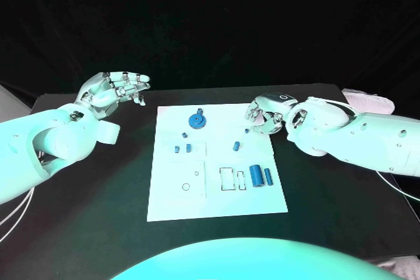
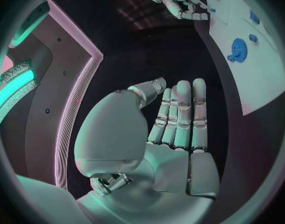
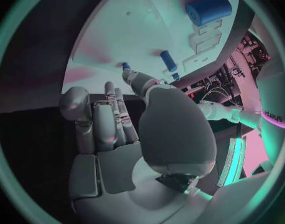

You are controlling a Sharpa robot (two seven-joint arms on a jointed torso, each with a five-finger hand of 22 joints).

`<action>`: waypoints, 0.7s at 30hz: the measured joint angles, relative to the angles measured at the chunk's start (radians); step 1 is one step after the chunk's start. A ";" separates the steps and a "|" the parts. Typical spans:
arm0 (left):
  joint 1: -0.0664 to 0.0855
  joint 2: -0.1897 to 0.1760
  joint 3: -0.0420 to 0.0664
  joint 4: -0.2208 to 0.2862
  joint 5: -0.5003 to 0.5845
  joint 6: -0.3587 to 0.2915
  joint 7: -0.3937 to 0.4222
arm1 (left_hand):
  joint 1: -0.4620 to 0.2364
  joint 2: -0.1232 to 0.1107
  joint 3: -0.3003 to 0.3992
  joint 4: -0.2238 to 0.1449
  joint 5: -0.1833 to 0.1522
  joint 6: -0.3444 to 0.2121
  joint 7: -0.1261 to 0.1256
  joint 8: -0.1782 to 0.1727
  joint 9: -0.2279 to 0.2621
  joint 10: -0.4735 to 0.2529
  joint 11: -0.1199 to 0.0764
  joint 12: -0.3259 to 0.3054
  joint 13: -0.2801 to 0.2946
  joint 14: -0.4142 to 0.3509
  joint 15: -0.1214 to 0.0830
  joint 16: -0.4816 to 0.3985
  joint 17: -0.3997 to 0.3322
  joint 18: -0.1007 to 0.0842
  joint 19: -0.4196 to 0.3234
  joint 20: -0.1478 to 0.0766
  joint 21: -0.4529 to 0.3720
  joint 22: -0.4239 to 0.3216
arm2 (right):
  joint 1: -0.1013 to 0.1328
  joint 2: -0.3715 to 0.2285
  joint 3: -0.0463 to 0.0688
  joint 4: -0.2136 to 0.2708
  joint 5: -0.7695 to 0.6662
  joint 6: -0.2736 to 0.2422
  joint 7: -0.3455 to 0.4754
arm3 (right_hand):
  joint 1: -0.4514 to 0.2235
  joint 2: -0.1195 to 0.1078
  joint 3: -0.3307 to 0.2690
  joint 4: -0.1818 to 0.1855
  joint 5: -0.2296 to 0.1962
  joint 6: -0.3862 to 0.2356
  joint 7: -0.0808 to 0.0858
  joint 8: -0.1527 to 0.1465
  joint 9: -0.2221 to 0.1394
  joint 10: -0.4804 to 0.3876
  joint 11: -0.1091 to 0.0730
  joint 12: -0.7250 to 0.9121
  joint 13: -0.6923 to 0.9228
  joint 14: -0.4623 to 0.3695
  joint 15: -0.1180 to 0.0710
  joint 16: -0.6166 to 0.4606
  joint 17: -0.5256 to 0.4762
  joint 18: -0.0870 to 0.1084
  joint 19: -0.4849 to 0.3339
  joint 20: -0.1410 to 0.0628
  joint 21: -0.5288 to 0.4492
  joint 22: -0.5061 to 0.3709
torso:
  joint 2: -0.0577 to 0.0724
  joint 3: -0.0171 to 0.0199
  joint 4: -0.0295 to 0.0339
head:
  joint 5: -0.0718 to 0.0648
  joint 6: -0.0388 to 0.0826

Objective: Assemble the parts on the task board

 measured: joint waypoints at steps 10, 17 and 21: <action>0.000 -0.001 0.000 0.003 0.024 -0.001 0.016 | 0.000 0.000 -0.003 0.003 0.000 0.000 0.000 0.000 0.000 0.000 0.000 0.000 -0.001 0.000 0.000 0.000 0.000 -0.001 0.000 0.000 -0.004 0.000 | -0.021 0.013 -0.002 0.012 -0.028 0.013 -0.022 | 0.007 0.000 0.006 0.011 0.012 0.004 0.004 0.000 0.007 0.007 0.006 0.004 0.001 0.004 0.004 0.043 0.032 0.000 0.019 0.001 0.042 0.031 | 0.001 0.0020 -0.0014 | 0.007 0.000; 0.000 -0.001 0.000 0.001 0.029 -0.001 0.017 | 0.000 0.000 -0.003 0.003 0.000 0.000 0.000 0.000 0.000 0.000 0.000 0.000 -0.001 0.000 0.000 0.000 -0.001 -0.002 0.004 0.004 -0.004 -0.001 | -0.025 0.025 -0.002 0.012 -0.033 0.015 -0.026 | 0.018 0.002 0.011 0.016 0.017 0.006 0.006 0.000 0.010 0.017 0.002 0.008 0.001 0.004 0.004 0.051 0.036 0.000 0.023 0.005 0.051 0.039 | 0.002 0.0028 -0.0012 | 0.007 0.000; 0.000 -0.001 0.000 0.000 0.030 -0.001 0.017 | 0.000 0.000 -0.003 0.003 0.000 0.000 0.000 0.000 0.000 0.000 0.000 0.000 -0.001 0.000 0.000 0.000 -0.001 -0.002 0.004 0.004 -0.004 -0.001 | -0.027 0.032 -0.002 0.007 -0.034 0.014 -0.029 | 0.019 0.003 0.020 0.022 0.017 0.014 0.006 0.003 0.013 0.024 0.002 0.008 0.001 0.004 0.004 0.059 0.038 0.000 0.023 0.005 0.057 0.043 | 0.002 0.0035 -0.0004 | 0.007 0.000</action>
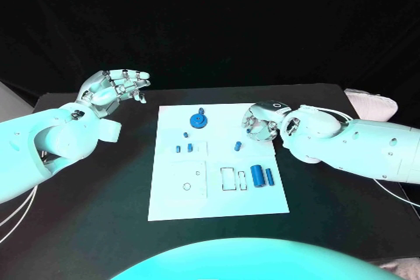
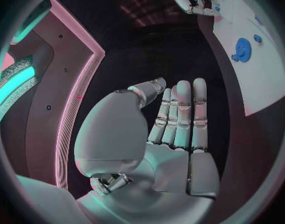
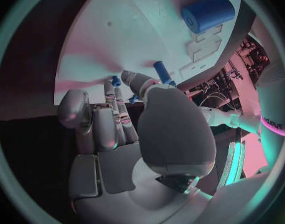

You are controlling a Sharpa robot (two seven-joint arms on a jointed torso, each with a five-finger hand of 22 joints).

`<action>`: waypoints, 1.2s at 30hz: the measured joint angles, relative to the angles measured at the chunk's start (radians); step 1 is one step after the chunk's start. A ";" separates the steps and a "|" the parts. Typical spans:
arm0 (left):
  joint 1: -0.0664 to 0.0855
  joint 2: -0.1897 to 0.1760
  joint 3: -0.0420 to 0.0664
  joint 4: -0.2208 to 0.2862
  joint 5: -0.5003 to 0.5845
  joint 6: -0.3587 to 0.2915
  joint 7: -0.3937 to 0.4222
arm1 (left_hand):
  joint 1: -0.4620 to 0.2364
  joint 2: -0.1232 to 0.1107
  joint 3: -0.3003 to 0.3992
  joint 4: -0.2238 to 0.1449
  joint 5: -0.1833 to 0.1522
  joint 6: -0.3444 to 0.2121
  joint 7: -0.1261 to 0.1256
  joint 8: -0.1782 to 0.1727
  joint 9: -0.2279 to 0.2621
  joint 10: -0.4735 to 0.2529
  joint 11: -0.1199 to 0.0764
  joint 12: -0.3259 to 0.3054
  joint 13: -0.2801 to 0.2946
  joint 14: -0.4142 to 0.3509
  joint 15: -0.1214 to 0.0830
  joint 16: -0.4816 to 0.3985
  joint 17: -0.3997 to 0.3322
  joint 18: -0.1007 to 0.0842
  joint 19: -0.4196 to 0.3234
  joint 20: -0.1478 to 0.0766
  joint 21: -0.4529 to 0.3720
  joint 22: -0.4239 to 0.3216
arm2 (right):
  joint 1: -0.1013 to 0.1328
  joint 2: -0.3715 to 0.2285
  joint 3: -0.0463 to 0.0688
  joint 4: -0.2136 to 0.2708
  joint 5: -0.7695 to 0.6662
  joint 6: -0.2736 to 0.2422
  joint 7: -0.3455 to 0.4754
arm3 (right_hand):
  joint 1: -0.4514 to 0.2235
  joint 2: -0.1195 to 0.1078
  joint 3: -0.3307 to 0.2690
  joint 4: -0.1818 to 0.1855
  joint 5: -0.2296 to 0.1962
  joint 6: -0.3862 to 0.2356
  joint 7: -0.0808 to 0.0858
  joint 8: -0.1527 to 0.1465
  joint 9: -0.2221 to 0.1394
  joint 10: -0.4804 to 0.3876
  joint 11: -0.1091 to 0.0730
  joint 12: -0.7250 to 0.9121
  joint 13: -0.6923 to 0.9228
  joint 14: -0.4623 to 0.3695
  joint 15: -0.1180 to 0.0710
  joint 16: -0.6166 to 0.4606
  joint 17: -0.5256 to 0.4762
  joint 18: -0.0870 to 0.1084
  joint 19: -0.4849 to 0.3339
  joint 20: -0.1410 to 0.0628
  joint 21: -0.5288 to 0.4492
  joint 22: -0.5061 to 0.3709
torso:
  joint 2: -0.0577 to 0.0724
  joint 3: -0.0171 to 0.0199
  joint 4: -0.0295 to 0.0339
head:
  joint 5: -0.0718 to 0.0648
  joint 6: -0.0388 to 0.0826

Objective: Assemble the parts on the task board

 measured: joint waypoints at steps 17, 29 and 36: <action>0.000 0.001 0.000 -0.001 0.001 0.000 -0.004 | 0.000 0.000 0.000 0.000 0.000 0.000 0.000 0.000 0.000 0.000 0.000 0.000 -0.001 0.000 0.000 0.000 -0.001 0.000 0.000 0.000 0.000 -0.001 | -0.004 0.025 0.005 -0.017 -0.028 0.008 -0.027 | 0.050 0.050 0.100 -0.023 -0.034 0.070 -0.028 0.046 0.035 0.068 -0.011 0.014 0.013 -0.002 -0.013 0.025 -0.003 -0.016 0.021 -0.021 0.073 0.052 | 0.000 0.0005 -0.0009 | -0.003 0.000; 0.000 0.001 0.000 -0.002 -0.003 0.000 -0.010 | 0.000 0.000 -0.006 0.000 0.000 -0.007 0.007 -0.001 0.000 0.000 0.000 0.000 -0.005 0.000 0.000 -0.004 -0.003 0.000 0.000 0.000 -0.004 -0.004 | -0.006 0.030 0.006 -0.008 -0.094 0.026 -0.060 | 0.051 0.051 0.107 -0.030 -0.041 0.070 -0.028 0.046 0.039 0.068 -0.011 0.011 0.014 -0.002 -0.013 0.029 -0.005 -0.016 0.021 -0.021 0.080 0.052 | -0.001 0.0004 -0.0008 | -0.005 0.000; 0.000 0.000 0.000 -0.003 -0.007 0.000 -0.013 | 0.000 0.000 -0.006 0.000 0.000 -0.007 0.007 -0.001 0.000 0.000 0.000 0.000 -0.005 0.000 0.000 -0.004 -0.004 0.000 0.000 0.000 -0.004 -0.004 | -0.009 0.030 0.006 -0.001 -0.123 0.025 -0.075 | 0.055 0.047 0.108 -0.038 0.009 0.085 -0.032 0.051 0.049 0.080 0.002 0.004 0.014 -0.002 -0.017 0.039 -0.005 -0.017 0.031 -0.031 0.109 0.052 | -0.001 0.0000 -0.0003 | -0.005 0.000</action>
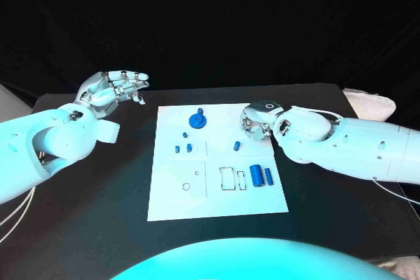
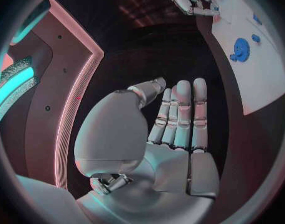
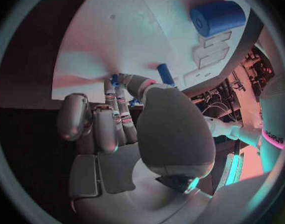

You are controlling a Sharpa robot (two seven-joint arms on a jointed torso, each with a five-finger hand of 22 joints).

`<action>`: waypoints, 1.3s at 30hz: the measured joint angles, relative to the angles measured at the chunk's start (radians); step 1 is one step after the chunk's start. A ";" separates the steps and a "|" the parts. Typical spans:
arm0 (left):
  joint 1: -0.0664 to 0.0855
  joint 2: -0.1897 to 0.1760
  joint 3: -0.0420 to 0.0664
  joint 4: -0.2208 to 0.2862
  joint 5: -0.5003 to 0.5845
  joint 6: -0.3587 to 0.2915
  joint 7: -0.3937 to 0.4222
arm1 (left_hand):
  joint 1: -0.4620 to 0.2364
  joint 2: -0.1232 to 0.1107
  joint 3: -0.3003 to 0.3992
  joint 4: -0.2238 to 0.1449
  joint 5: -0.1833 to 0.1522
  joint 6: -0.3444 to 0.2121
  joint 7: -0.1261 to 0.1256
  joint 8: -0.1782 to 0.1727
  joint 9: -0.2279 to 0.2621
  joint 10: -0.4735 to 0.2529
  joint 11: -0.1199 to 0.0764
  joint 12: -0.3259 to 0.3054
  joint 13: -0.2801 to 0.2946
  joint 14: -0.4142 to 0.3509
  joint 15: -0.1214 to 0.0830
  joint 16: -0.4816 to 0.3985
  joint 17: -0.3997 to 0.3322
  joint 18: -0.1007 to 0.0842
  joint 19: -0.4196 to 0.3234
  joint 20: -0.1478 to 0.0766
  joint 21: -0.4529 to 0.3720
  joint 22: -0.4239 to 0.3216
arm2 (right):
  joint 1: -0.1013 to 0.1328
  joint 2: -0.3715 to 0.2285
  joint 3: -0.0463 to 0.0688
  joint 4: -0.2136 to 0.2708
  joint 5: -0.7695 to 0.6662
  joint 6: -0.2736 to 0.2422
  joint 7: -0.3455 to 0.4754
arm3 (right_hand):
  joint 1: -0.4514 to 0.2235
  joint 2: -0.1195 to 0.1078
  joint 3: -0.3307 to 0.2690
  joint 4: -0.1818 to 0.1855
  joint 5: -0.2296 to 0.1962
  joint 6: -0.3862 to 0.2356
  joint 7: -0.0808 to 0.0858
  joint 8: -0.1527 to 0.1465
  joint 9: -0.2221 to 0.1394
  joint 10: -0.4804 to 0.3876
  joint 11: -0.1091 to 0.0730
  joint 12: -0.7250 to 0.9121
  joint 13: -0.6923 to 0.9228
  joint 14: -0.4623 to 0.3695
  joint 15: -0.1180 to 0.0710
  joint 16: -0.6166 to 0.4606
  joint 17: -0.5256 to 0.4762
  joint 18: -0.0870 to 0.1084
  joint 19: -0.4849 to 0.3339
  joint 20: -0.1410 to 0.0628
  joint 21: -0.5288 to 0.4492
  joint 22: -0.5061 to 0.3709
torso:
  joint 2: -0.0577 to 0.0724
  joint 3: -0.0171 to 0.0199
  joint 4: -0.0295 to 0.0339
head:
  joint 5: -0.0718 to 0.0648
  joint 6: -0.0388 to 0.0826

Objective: Assemble the parts on the task board

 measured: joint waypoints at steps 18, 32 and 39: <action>-0.001 0.001 0.000 -0.005 -0.008 0.000 -0.005 | 0.000 0.000 0.000 0.000 0.000 0.000 0.000 0.000 0.000 0.000 0.000 0.000 0.000 0.000 0.000 0.000 0.000 0.000 0.000 0.000 0.000 0.000 | -0.016 -0.014 -0.009 0.020 -0.024 -0.096 -0.030 | 0.002 0.000 0.001 -0.001 0.004 0.023 -0.009 0.015 0.014 0.013 0.013 0.004 0.008 0.000 -0.007 0.009 0.000 -0.014 0.014 -0.007 0.039 0.000 | 0.000 0.0001 0.0001 | 0.001 0.000; -0.002 0.003 0.000 -0.010 -0.011 0.000 -0.006 | 0.000 0.000 0.000 0.000 0.000 -0.003 0.003 0.000 -0.001 0.000 0.000 0.000 -0.003 0.000 0.000 0.000 -0.001 0.000 0.000 0.000 -0.005 -0.003 | 0.010 -0.058 0.000 0.072 -0.004 -0.132 -0.037 | 0.003 0.000 0.014 -0.014 0.001 0.026 -0.012 0.015 0.016 0.014 0.014 0.000 0.008 -0.003 -0.011 0.013 0.001 -0.014 0.014 -0.007 0.043 0.000 | 0.000 0.0001 -0.0007 | 0.003 0.000; -0.002 0.004 0.000 -0.013 -0.011 0.000 -0.006 | 0.000 0.000 0.000 0.000 0.000 -0.004 0.004 0.000 -0.001 0.000 0.000 0.000 -0.003 0.000 0.000 0.000 -0.001 0.000 0.000 0.000 -0.005 -0.003 | 0.033 -0.091 0.003 0.136 0.024 -0.139 -0.037 | 0.002 0.000 0.015 -0.018 0.005 0.026 -0.012 0.015 0.016 0.014 0.014 0.000 0.008 0.001 -0.014 0.013 0.001 -0.014 0.014 -0.007 0.043 0.000 | -0.001 0.0000 -0.0012 | 0.005 0.000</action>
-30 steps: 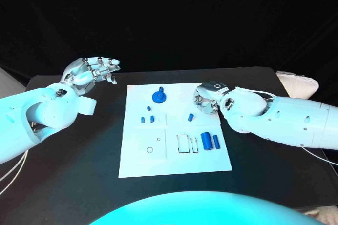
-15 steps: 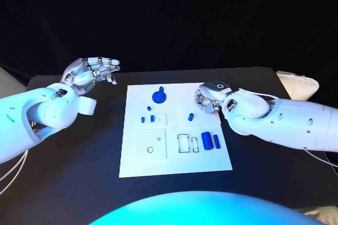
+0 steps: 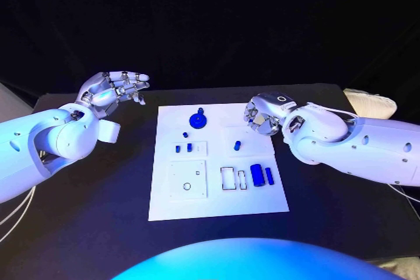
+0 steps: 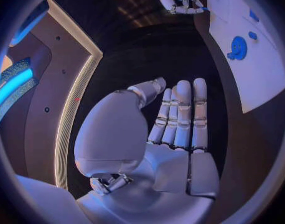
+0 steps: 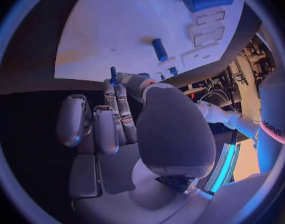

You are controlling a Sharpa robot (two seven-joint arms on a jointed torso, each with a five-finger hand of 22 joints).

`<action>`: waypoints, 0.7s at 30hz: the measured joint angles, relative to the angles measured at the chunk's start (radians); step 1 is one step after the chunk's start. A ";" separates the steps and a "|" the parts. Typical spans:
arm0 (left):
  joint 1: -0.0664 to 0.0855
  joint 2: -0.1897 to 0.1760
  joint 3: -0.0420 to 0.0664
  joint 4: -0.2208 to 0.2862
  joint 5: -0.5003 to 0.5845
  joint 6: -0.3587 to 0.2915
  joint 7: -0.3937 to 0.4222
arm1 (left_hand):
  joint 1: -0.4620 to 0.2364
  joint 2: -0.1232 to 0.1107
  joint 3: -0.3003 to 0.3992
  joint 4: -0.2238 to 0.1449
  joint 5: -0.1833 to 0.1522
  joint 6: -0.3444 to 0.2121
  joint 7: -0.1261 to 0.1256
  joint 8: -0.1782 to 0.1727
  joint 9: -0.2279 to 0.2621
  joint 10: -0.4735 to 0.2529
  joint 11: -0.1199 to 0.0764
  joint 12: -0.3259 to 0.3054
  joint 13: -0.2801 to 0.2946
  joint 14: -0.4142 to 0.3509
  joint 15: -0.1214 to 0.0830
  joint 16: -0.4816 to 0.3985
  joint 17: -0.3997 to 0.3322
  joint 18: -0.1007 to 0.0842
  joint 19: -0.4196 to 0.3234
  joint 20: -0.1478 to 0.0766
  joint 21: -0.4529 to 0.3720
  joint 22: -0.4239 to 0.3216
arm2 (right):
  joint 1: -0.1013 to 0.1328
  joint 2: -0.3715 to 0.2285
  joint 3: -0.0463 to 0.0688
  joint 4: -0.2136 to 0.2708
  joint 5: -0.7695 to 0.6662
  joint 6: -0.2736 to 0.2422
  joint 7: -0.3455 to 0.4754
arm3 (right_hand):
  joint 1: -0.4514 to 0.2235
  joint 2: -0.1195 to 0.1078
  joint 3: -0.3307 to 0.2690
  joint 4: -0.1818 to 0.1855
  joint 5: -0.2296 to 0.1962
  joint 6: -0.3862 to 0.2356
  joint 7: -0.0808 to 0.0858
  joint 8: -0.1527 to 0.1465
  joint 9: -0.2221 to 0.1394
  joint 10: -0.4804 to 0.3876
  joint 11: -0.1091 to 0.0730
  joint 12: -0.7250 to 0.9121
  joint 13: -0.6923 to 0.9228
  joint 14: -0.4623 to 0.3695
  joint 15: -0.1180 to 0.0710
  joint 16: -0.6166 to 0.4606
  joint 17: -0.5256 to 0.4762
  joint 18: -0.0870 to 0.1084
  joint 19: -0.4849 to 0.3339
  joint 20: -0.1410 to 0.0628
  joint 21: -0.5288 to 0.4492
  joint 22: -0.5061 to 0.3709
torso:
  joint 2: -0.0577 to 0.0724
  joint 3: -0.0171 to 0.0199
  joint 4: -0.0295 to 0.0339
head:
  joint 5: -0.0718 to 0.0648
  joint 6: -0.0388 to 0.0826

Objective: Assemble the parts on the task board

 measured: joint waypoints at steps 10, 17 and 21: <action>-0.001 0.006 0.000 0.008 0.000 0.000 0.000 | 0.000 0.000 0.000 0.000 0.000 0.000 0.000 0.000 0.000 0.000 0.000 0.000 0.000 0.000 0.000 0.000 0.000 0.000 0.000 0.000 0.000 0.000 | -0.013 0.010 0.001 0.098 0.065 -0.047 0.042 | 0.000 0.000 0.003 -0.003 0.000 0.000 0.000 0.000 0.000 0.000 0.000 0.000 0.000 0.000 0.000 0.000 -0.002 0.000 0.000 0.000 0.000 0.000 | 0.000 -0.0006 -0.0001 | 0.020 0.000; -0.001 0.010 0.000 0.017 0.000 0.000 0.000 | 0.000 0.000 0.000 0.000 0.000 0.000 0.000 0.000 0.000 0.000 0.000 0.000 0.000 0.000 0.000 0.000 0.000 0.000 0.000 0.000 0.000 0.000 | -0.053 0.049 -0.002 0.133 0.101 -0.085 0.096 | 0.000 0.000 0.005 -0.006 -0.001 0.000 0.000 0.000 0.000 0.000 0.000 0.000 0.000 0.000 0.000 0.000 -0.005 0.000 0.000 0.000 0.000 0.000 | -0.001 -0.0018 0.0005 | 0.052 0.000; -0.001 0.013 0.000 0.023 0.000 0.000 0.000 | 0.000 0.000 -0.002 0.002 0.000 0.000 0.000 0.000 0.000 0.000 0.000 0.000 -0.001 0.000 0.000 0.000 -0.001 0.000 0.002 0.002 -0.003 -0.001 | -0.077 0.084 -0.006 0.124 0.104 -0.094 0.114 | 0.000 0.000 0.005 -0.006 -0.001 0.000 0.000 0.000 0.001 0.000 0.000 0.000 0.000 0.000 0.000 0.000 -0.005 0.000 0.000 0.000 -0.005 0.000 | -0.001 -0.0025 0.0006 | 0.073 0.000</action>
